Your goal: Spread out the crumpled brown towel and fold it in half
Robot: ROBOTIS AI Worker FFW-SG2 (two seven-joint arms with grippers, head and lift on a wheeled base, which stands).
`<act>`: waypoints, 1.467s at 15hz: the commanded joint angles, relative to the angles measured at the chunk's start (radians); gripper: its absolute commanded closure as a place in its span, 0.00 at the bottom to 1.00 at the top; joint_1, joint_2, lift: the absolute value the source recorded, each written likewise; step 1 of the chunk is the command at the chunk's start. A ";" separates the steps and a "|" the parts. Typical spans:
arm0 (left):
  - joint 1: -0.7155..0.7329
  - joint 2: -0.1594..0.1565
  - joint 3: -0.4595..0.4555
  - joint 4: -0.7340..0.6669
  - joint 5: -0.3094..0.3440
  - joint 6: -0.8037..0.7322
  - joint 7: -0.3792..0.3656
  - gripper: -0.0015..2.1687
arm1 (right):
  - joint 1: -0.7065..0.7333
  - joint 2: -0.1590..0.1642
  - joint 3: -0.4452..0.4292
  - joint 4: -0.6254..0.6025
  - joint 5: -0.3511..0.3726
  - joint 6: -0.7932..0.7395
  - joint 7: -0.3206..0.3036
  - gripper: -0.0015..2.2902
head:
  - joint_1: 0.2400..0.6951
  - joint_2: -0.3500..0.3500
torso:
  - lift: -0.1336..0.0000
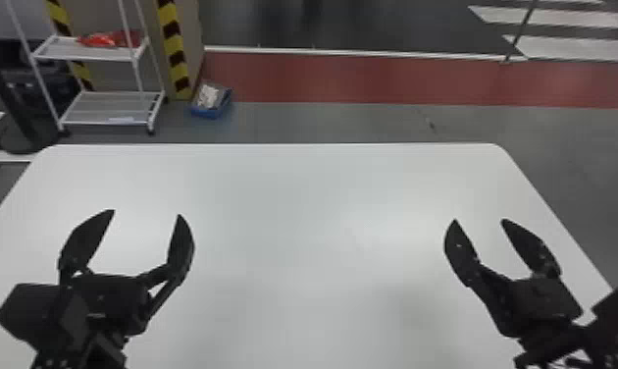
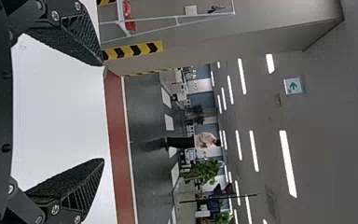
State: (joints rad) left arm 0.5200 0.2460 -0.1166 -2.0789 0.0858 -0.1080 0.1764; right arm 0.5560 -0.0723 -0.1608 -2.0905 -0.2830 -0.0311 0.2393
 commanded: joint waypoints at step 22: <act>0.002 0.003 0.002 -0.006 -0.003 -0.006 0.002 0.05 | 0.013 -0.003 0.007 -0.022 0.005 0.052 0.008 0.07 | 1.00 0.42 | 0.08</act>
State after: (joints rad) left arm 0.5203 0.2485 -0.1150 -2.0847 0.0829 -0.1139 0.1779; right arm 0.5693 -0.0739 -0.1523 -2.1122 -0.2759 0.0174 0.2469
